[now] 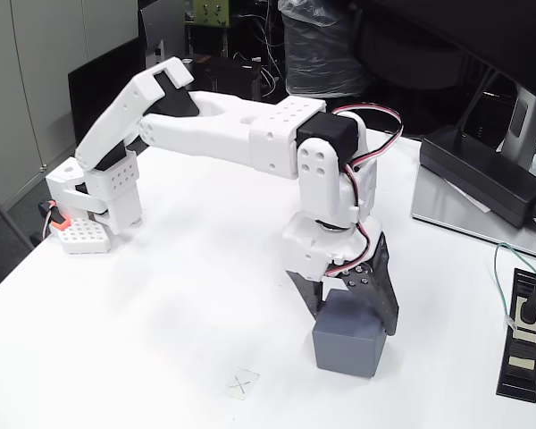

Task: Stack the three blocks in an ordered color.

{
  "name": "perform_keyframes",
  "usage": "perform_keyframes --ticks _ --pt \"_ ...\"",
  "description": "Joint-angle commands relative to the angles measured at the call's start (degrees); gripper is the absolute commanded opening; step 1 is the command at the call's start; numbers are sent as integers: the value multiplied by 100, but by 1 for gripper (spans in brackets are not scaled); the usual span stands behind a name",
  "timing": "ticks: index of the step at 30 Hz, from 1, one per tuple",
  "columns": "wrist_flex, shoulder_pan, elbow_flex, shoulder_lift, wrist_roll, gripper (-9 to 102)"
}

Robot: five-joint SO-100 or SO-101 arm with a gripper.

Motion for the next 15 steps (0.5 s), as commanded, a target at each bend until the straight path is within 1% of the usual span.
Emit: perform_keyframes --ticks 1,15 --pt "202 -53 -62 510 18 12" --pt "237 -62 44 2021 -1125 11"
